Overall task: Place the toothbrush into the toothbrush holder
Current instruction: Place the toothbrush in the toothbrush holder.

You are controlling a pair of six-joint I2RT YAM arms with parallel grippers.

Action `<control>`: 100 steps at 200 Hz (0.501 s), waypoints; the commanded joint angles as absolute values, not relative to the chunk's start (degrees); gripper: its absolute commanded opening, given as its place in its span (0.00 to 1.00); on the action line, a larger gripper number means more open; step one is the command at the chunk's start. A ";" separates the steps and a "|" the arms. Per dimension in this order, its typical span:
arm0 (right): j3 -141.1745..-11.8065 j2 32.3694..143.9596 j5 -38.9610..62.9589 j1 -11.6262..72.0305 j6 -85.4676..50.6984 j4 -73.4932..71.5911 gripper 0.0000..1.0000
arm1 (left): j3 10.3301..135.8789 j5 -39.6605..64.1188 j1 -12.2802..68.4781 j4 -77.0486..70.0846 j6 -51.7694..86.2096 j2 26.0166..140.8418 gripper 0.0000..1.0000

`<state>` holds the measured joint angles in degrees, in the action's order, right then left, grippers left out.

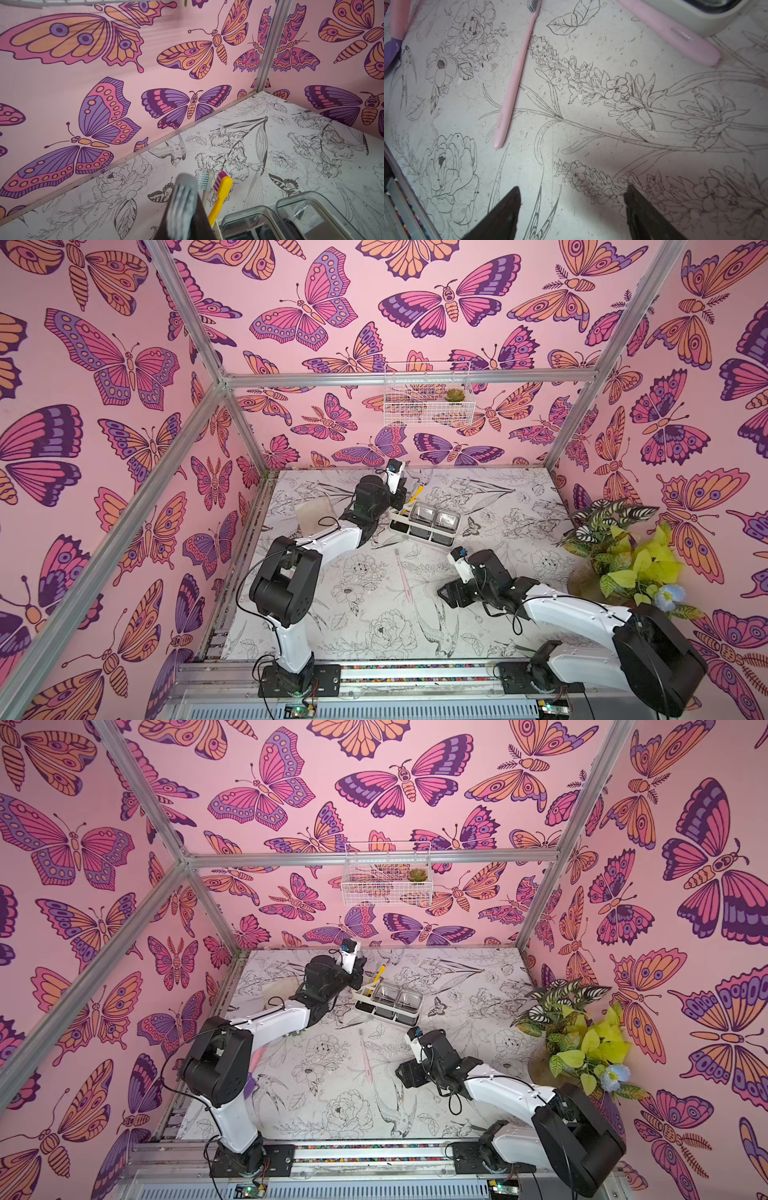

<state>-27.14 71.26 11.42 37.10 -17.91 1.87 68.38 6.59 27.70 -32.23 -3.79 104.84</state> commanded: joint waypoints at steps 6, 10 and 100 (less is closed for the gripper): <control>-27.50 71.24 10.22 36.76 -17.40 1.85 0.80 | 66.77 6.79 27.42 -34.05 -3.77 105.89 0.00; -27.49 71.17 10.21 36.82 -17.40 1.87 0.80 | 66.60 6.62 27.41 -34.10 -3.95 105.74 0.00; -27.33 70.84 9.75 36.75 -17.36 1.80 0.80 | 65.22 2.54 27.65 -32.08 -5.65 106.54 0.00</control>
<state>-27.14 71.24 10.50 37.10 -17.93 1.87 66.32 3.40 27.73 -32.14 -5.30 105.12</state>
